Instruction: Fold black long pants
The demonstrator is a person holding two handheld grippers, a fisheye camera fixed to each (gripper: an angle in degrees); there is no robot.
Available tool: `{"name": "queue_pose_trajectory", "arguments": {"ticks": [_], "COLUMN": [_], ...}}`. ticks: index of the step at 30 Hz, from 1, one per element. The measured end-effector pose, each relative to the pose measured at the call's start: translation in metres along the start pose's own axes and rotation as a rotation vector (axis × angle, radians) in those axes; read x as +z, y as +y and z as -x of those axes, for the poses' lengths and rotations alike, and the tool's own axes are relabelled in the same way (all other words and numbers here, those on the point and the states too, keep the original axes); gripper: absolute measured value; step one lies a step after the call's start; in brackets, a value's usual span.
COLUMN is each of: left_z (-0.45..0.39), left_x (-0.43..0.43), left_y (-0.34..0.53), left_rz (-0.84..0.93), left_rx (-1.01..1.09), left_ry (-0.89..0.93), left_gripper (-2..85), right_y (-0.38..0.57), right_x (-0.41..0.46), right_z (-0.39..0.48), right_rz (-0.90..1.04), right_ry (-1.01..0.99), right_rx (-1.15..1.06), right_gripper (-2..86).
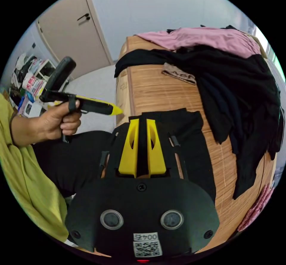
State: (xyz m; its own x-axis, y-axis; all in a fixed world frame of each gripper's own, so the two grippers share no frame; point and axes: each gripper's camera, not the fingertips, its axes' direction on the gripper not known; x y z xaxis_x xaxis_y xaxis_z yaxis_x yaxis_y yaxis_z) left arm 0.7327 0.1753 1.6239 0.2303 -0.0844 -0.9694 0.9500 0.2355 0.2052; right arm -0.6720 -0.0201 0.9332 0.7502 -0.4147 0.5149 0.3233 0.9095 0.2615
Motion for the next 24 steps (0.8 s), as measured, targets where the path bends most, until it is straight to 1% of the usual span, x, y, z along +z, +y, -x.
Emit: {"name": "queue_pose_trajectory", "arguments": {"ticks": [3,7,12,19,24], "left_z": [-0.003,-0.007,-0.014,-0.028,-0.040], "left_x": [-0.004,-0.006,-0.009,-0.017,-0.024], "left_y": [-0.006,-0.017,-0.032,-0.055,-0.073], "left_rz": [-0.005,0.000,0.001,-0.006,-0.013], "left_rx": [-0.004,-0.013,-0.014,-0.022,-0.023], "left_ry": [-0.003,0.001,0.005,0.010,0.006], "left_gripper": [2.2,2.4,2.5,2.6,2.6], "right_y": [0.004,0.011,0.023,0.046,0.067], "right_x": [-0.002,-0.012,-0.029,-0.086,-0.136], "right_z": [0.009,0.020,0.029,0.033,0.047], "right_rz": [0.022,0.040,0.058,0.007,-0.009], "right_ry": [0.027,0.011,0.029,-0.084,-0.172], "right_rx": [0.002,-0.006,0.014,0.063,0.025], "right_gripper": [6.2,6.7,1.0,-0.6,-0.7]}}
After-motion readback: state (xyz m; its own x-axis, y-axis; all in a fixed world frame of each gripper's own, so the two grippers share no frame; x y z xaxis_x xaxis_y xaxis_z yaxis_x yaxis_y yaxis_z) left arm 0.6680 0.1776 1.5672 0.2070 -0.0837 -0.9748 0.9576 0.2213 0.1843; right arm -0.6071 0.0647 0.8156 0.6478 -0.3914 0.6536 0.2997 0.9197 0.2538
